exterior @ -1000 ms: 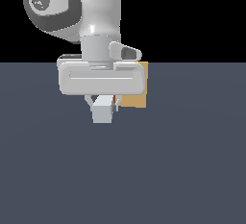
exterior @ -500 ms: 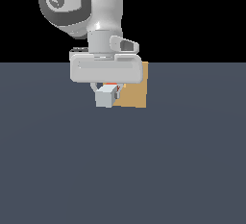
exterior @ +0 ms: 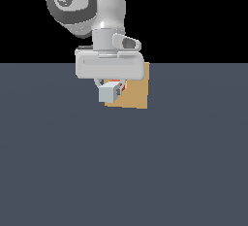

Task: Insert the peg into the horizontal hole in a box.

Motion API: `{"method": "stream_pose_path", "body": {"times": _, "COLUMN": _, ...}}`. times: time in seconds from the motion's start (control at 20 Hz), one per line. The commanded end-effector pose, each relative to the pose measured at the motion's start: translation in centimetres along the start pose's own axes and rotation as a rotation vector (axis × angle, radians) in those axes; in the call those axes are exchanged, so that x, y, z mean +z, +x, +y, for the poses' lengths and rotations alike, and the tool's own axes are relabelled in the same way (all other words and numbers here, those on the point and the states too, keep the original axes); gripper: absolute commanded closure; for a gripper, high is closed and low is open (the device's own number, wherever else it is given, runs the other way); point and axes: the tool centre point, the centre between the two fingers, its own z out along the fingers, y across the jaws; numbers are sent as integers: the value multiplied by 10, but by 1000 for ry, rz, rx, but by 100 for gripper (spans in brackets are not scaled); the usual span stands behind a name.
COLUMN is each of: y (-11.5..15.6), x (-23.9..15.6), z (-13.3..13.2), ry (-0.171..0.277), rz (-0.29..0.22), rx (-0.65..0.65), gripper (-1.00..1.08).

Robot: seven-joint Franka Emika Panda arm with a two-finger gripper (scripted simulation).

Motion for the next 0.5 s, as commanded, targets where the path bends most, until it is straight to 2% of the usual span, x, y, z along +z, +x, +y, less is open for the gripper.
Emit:
{"method": "stream_pose_path", "body": {"times": 0.0, "y": 2, "x": -2, "z": 1, "ry": -3, "rz": 1, "rx": 4, "gripper": 108}}
{"method": "stream_pose_path", "body": {"times": 0.45, "y": 2, "x": -3, "z": 4, "ry": -5, "rz": 3, "rx": 5, "gripper": 108}}
